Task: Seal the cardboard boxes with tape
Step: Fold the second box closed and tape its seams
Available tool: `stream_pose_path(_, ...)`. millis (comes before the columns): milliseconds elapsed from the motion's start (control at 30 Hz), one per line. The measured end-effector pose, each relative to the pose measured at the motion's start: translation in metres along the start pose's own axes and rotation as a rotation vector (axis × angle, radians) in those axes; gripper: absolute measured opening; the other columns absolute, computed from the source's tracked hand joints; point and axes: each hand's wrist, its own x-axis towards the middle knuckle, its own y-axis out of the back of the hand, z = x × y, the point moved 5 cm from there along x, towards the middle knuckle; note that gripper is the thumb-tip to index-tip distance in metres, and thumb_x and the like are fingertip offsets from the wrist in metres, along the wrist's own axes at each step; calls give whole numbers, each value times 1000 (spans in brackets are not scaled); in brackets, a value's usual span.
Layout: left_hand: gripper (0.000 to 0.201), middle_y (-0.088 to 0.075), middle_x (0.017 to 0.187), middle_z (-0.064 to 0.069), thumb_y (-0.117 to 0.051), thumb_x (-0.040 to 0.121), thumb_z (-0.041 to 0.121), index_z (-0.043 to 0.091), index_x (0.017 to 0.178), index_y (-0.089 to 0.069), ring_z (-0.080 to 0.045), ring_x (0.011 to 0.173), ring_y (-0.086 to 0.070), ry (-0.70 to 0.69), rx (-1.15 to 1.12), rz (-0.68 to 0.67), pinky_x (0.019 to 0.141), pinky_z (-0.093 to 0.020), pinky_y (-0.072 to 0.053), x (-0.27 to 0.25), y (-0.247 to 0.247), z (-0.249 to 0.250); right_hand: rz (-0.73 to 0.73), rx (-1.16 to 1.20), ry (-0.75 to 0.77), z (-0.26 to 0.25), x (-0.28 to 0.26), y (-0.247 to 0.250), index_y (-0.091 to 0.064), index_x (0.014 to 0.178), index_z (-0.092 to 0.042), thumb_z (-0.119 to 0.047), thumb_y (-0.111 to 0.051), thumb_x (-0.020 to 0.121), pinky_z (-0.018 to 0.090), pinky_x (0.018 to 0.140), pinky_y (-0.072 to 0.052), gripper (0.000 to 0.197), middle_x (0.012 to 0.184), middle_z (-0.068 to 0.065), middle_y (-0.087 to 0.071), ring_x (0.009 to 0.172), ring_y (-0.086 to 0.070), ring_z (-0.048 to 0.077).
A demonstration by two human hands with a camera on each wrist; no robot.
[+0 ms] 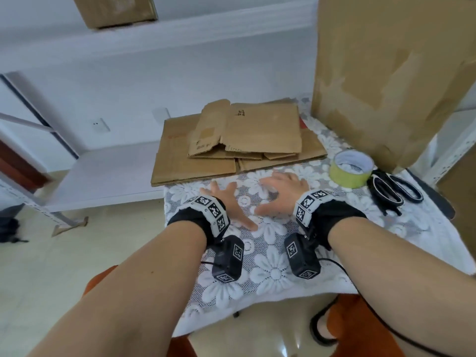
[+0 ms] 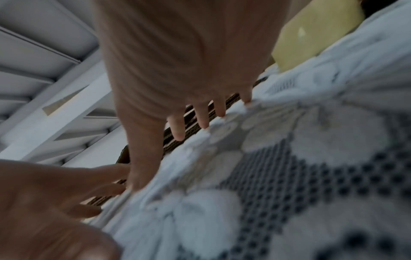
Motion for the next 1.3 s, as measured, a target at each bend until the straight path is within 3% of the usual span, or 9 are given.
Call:
stream_pose_path(100, 143, 17, 161, -17, -82, 54, 67, 30, 155, 11, -51, 145, 7, 17, 55, -66, 112, -69, -15, -5, -8, -6, -112, -93, -13, -1, 1, -11, -13, 148, -45, -75, -68, 59, 62, 111, 3, 109, 160, -1, 7, 146, 9, 27)
stream_pose_path(233, 149, 17, 160, -21, -81, 52, 71, 24, 154, 16, -53, 144, 2, 26, 121, -93, 111, -69, -20, -12, -13, -7, -172, -77, -10, 4, 0, -1, -19, 149, -41, -63, -80, 55, 54, 113, -13, 114, 158, -3, -4, 144, -1, 27)
stream_pose_path(433, 138, -17, 153, -21, -81, 48, 74, 22, 153, -9, -46, 137, -29, -13, 155, -64, 103, -62, -39, -26, -9, -5, -101, -83, -43, -4, -3, 16, -45, 129, -34, -54, -78, 66, 46, 105, -30, 74, 139, 3, -30, 130, -23, 27)
stream_pose_path(567, 123, -22, 147, -16, -82, 53, 69, 23, 148, -20, -43, 125, -43, -22, 106, -77, 94, -55, -48, -31, -1, -8, -68, -119, -82, -13, 1, 22, -57, 109, -26, -49, -70, 75, 43, 98, -34, 43, 126, 7, -40, 123, -32, 30)
stream_pose_path(800, 103, -31, 143, -17, -77, 62, 70, 19, 141, -35, -37, 133, -30, -21, 90, 54, 107, -51, -36, -23, 11, -12, 381, -81, -2, -33, 17, 47, -59, 108, -15, -33, -60, 88, 35, 92, -38, 27, 124, 9, -43, 113, -37, 23)
stream_pose_path(933, 114, -25, 148, -17, -82, 59, 64, 13, 144, -27, -38, 140, -21, -47, 31, 60, 109, -52, -33, -17, 5, -12, 339, -184, 29, -38, 31, 45, -56, 126, -22, -30, -62, 87, 46, 110, -26, 40, 152, 8, -19, 138, -17, 30)
stream_pose_path(1033, 119, -23, 151, -16, -85, 56, 61, 16, 147, -23, -41, 142, -18, -46, 31, -3, 107, -59, -35, -14, 6, -13, 304, -166, 35, -39, 41, 43, -62, 117, -25, -26, -61, 88, 52, 114, -15, 29, 158, 6, -11, 144, -4, 32)
stream_pose_path(1133, 113, -30, 145, -14, -86, 57, 59, 18, 143, -26, -39, 135, -30, -64, 39, -32, 103, -56, -42, -11, 7, -14, 442, -157, 121, -47, 45, 48, -61, 100, -18, -17, -59, 88, 45, 111, -25, 13, 150, 7, -29, 140, -19, 29)
stream_pose_path(1300, 95, -50, 132, -5, -84, 65, 54, 17, 137, -36, -24, 112, -53, -160, -7, -95, 88, -39, -49, -11, 9, -15, 566, -215, 76, -44, 55, 50, -46, 122, -11, -12, -59, 88, 36, 97, -38, 37, 128, 8, -49, 118, -43, 24)
